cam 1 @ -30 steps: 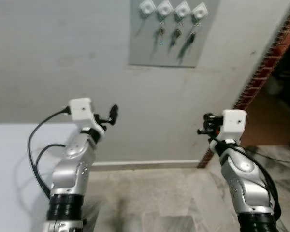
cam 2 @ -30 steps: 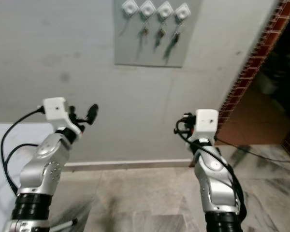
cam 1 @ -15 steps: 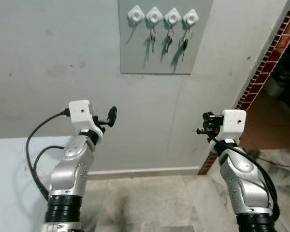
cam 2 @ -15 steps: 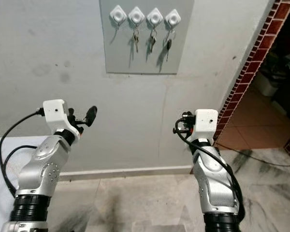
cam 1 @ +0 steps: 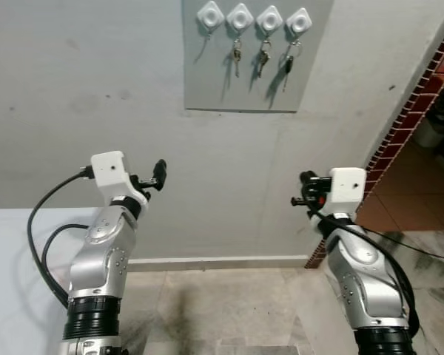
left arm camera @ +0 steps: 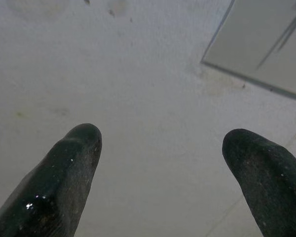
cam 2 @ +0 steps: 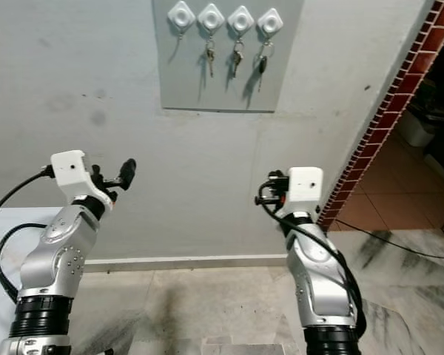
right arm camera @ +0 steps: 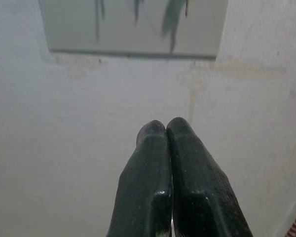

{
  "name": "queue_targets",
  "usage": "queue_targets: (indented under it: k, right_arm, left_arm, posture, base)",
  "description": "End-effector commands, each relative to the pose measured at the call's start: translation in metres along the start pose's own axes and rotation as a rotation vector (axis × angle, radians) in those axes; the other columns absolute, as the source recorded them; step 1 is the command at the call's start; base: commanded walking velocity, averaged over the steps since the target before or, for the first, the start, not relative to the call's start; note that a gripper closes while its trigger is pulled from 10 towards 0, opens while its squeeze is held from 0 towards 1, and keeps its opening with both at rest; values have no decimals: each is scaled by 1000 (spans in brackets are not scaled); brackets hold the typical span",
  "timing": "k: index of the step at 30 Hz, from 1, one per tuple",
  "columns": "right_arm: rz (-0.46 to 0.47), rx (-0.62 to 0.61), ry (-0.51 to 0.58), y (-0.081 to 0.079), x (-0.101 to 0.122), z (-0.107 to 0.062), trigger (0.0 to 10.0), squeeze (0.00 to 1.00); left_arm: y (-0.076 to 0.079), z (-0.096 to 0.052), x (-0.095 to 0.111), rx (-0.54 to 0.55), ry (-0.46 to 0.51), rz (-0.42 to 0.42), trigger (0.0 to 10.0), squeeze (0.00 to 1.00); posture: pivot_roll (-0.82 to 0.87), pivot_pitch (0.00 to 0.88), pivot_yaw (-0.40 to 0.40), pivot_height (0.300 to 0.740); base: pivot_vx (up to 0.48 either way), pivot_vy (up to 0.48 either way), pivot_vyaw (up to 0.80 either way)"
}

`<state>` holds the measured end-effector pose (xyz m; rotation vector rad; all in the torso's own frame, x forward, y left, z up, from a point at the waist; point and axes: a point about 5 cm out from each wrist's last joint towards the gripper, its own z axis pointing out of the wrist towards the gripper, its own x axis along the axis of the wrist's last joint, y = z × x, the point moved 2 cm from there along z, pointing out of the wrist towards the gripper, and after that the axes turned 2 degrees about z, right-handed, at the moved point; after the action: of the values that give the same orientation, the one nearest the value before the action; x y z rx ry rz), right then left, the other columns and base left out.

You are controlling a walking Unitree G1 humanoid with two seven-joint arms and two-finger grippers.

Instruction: Hang keys on a hook

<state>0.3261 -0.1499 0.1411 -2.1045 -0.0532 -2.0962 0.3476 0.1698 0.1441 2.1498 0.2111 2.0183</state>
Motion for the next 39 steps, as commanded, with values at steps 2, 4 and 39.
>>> queue_targets:
  k: [2, 4, 39]
  right_arm:
    - [-1, 0, 17, 2, 6, -1, 10000, 0]
    - [-2, 0, 17, 2, 6, -1, 10000, 0]
    - [3, 13, 11, 1, 6, -4, 10000, 0]
  left_arm:
    - [3, 1, -1, -5, -4, -14, 10000, 0]
    - [3, 1, -1, -5, -4, -13, 10000, 0]
    - [-1, -1, -3, 15, -15, -24, 10000, 0]
  posture:
    - [-32, 0, -43, 740]
    - [-32, 0, -43, 740]
    - [-32, 5, -47, 740]
  base:
    - [251, 0, 0]
    - [247, 0, 0]
    - [299, 70, 0]
